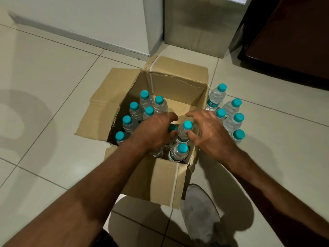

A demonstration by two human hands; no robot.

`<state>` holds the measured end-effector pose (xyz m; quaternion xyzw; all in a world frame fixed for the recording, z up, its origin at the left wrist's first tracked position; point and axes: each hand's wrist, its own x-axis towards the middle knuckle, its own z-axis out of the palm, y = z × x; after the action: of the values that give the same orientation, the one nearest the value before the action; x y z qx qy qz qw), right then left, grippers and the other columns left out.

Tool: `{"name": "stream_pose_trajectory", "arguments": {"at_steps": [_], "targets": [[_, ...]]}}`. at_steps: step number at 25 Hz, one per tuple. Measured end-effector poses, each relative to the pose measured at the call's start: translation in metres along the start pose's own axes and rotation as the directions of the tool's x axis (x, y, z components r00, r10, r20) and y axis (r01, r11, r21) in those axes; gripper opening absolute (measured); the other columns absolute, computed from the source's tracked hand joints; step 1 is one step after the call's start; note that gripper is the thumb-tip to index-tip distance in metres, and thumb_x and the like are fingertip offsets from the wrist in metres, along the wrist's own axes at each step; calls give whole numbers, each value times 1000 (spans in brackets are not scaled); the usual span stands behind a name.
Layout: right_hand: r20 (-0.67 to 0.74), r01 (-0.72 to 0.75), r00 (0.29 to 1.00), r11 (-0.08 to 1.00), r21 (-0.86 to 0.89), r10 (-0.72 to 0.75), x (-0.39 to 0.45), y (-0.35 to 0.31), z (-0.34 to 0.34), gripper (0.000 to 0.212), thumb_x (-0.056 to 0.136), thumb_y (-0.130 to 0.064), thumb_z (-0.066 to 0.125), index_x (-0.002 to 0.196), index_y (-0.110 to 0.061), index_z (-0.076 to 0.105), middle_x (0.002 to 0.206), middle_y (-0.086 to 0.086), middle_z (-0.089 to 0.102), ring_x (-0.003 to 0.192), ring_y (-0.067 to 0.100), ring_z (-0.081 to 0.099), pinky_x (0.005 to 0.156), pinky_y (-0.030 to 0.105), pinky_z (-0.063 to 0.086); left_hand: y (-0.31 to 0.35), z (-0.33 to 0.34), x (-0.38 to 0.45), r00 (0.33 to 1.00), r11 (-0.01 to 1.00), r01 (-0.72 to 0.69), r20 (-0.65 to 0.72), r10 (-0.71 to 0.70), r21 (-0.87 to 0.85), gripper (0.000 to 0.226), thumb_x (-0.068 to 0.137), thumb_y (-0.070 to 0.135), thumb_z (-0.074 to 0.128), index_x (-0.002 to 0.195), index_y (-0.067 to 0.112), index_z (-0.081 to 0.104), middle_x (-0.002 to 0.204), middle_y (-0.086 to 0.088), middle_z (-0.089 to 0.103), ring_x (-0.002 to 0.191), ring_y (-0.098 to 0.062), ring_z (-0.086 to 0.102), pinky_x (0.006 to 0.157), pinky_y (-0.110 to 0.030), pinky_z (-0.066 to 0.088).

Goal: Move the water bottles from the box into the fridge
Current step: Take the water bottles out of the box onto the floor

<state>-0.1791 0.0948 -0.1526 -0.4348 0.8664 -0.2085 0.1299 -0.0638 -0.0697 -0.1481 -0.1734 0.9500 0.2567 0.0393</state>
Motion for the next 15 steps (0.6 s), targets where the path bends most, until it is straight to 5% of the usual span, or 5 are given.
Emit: {"name": "stream_pose_trajectory", "arguments": {"at_steps": [6, 15], "targets": [[70, 30, 997, 975, -221, -15, 16, 5, 15, 47, 87, -47, 70, 130, -33, 56, 135, -5, 59, 133, 18, 44, 123, 48, 17, -1, 7, -3, 999, 986, 36, -8, -35, 166, 39, 93, 37, 64, 127, 21, 53, 115, -2, 66, 101, -19, 63, 87, -37, 55], [-22, 115, 992, 980, -163, -121, 16, 4, 4, 29, 95, -42, 62, 119, -27, 59, 120, -6, 68, 119, 16, 59, 125, 47, 14, -3, 0, -4, 996, 999, 31, -87, -32, -17, 37, 90, 30, 69, 123, 22, 54, 117, 1, 66, 105, -14, 63, 85, -28, 54]]}}
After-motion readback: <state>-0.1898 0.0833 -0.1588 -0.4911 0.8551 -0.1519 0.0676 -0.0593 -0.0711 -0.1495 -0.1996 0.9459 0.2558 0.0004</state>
